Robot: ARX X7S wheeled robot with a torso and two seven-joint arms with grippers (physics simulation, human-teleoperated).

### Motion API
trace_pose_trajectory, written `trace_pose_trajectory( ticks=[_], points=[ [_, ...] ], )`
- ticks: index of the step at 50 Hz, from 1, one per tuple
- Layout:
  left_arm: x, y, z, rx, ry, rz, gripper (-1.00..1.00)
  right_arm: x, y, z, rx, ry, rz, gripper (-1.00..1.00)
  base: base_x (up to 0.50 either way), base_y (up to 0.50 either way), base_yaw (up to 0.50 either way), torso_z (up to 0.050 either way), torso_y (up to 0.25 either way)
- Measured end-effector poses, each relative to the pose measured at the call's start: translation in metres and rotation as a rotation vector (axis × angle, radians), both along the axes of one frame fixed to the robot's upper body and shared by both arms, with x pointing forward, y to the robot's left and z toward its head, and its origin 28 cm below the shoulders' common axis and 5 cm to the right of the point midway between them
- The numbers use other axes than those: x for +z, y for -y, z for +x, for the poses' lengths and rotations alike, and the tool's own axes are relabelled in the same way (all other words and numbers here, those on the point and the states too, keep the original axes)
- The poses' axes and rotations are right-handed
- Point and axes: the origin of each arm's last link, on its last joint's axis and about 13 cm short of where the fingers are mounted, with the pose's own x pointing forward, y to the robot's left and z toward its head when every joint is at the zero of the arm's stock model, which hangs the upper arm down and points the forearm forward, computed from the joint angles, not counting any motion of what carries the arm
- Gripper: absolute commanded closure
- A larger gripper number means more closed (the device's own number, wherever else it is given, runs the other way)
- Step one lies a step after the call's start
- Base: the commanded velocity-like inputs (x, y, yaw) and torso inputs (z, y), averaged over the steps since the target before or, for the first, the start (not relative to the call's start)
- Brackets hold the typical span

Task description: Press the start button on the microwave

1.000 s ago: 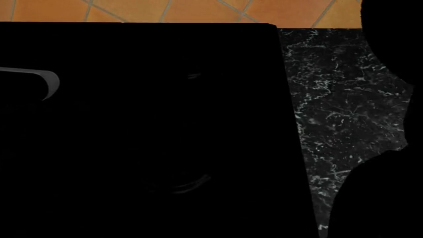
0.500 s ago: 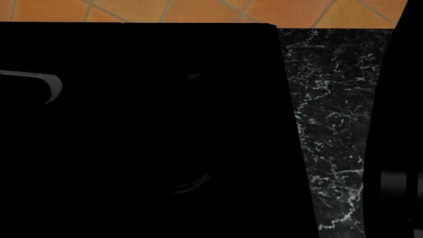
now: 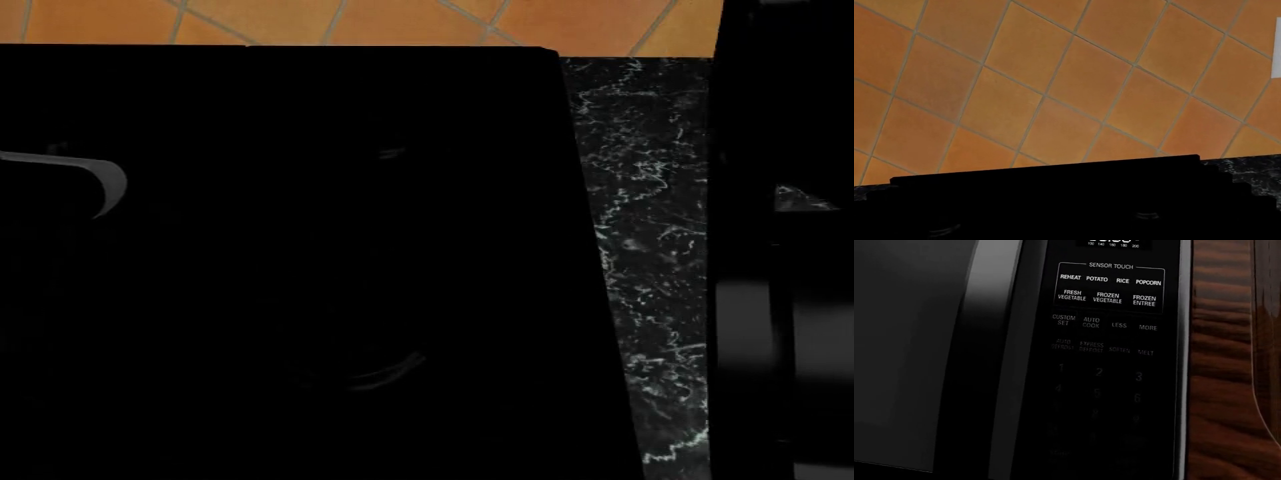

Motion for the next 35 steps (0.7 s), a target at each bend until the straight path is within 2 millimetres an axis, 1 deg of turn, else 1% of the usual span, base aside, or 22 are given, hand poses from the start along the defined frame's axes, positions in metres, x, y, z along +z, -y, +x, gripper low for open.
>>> trace_pose_trajectory(
  ticks=[10, 27, 35],
  points=[
    [-0.003, -0.001, 0.0, 0.002, -0.003, -0.005, -1.0, -0.003, -0.005, 0.019, -0.001, -0.028, 0.0, 1.0, 0.0, 0.0, 0.0, 0.0, 0.0],
    [-0.006, -0.004, 0.0, 0.003, -0.012, -0.01, -1.0, 0.0, -0.011, 0.039, -0.004, -0.032, -0.017, 1.0, 0.0, 0.0, 0.0, 0.0, 0.0],
    [-0.008, -0.006, 0.0, 0.007, -0.015, -0.013, -1.0, -0.004, -0.012, 0.05, -0.013, -0.052, -0.019, 1.0, 0.0, 0.0, 0.0, 0.0, 0.0]
  ],
)
